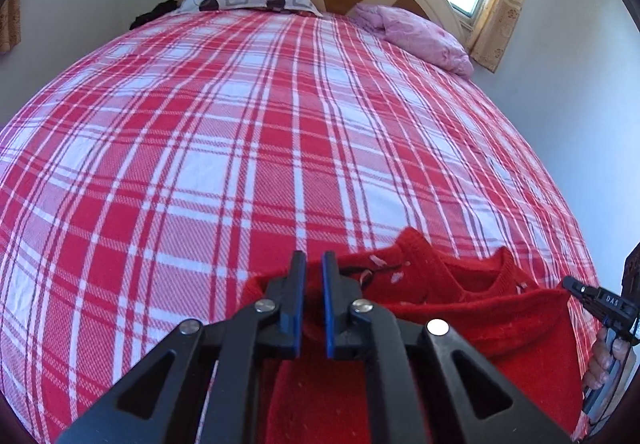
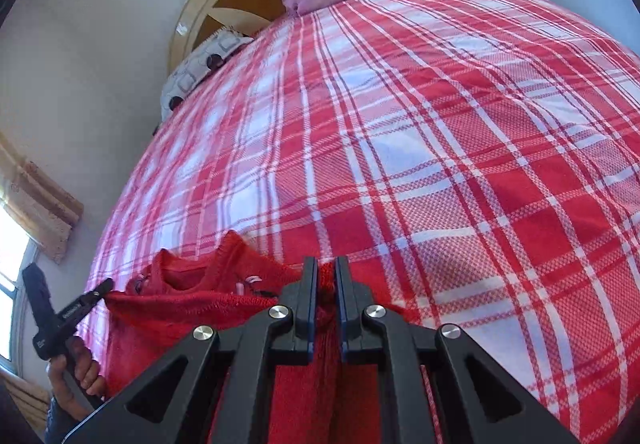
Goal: Fold small clothes
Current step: 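Lay the folded hem down and open both grippers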
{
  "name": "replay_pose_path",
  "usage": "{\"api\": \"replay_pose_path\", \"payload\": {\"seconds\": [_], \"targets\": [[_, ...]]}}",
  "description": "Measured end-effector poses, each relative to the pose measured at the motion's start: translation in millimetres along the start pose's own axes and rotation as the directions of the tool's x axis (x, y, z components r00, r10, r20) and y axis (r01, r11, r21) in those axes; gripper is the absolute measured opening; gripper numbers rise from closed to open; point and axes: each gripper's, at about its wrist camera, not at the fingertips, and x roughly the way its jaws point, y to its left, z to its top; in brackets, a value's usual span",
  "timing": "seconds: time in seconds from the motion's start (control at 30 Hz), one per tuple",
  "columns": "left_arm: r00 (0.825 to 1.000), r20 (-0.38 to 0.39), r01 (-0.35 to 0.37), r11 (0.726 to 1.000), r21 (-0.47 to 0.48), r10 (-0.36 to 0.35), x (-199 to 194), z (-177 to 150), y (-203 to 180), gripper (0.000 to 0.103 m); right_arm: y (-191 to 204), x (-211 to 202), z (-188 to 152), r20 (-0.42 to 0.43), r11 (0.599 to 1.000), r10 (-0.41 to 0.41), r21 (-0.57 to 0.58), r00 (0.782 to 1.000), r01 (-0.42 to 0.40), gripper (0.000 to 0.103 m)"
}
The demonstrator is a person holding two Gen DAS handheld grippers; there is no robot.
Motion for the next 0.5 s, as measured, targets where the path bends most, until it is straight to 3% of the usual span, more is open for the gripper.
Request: {"api": "replay_pose_path", "payload": {"seconds": [0.1, 0.17, 0.2, 0.23, 0.27, 0.3, 0.37, 0.43, 0.5], "targets": [[1.000, 0.014, 0.018, 0.999, -0.027, -0.017, -9, 3, 5, 0.010, -11, -3, 5, 0.054, 0.998, -0.029, 0.051, 0.998, 0.026, 0.011], [0.999, 0.038, 0.012, 1.000, 0.000, -0.012, -21, 0, 3, 0.018, -14, -11, 5, 0.077, 0.998, -0.046, 0.052, 0.996, 0.042, 0.032], [0.999, 0.047, 0.001, 1.000, 0.018, -0.002, -25, -1, 0, 0.030, -13, -16, 4, 0.079, 0.998, -0.051, 0.040, 0.996, 0.048, 0.055], [0.998, 0.059, -0.005, 0.999, 0.041, 0.002, -31, -4, -3, 0.036, -10, -20, 2, 0.086, 0.999, -0.045, 0.024, 0.995, 0.043, 0.060], [0.998, 0.063, -0.006, 0.997, 0.071, 0.002, -36, -9, -7, 0.049, -6, -25, 0, 0.094, 1.000, -0.031, 0.005, 0.995, 0.030, 0.060], [0.998, 0.055, -0.017, 0.995, 0.102, 0.012, -37, -13, -11, 0.053, 3, -28, -4, 0.090, 0.999, -0.013, -0.039, 0.996, 0.017, 0.060], [0.999, 0.029, -0.042, 0.984, 0.172, 0.037, -34, -23, -21, 0.053, 23, -28, -10, 0.070, 0.991, -0.023, -0.130, 0.997, 0.032, 0.060], [0.996, 0.000, -0.091, 0.970, 0.225, 0.093, -24, -26, -27, 0.053, 39, -23, -14, 0.071, 0.972, -0.101, -0.205, 0.992, 0.114, 0.060], [0.994, -0.028, -0.101, 0.971, 0.215, 0.110, -14, -22, -23, 0.052, 40, -17, -12, 0.061, 0.965, -0.140, -0.217, 0.988, 0.150, 0.060]]}}
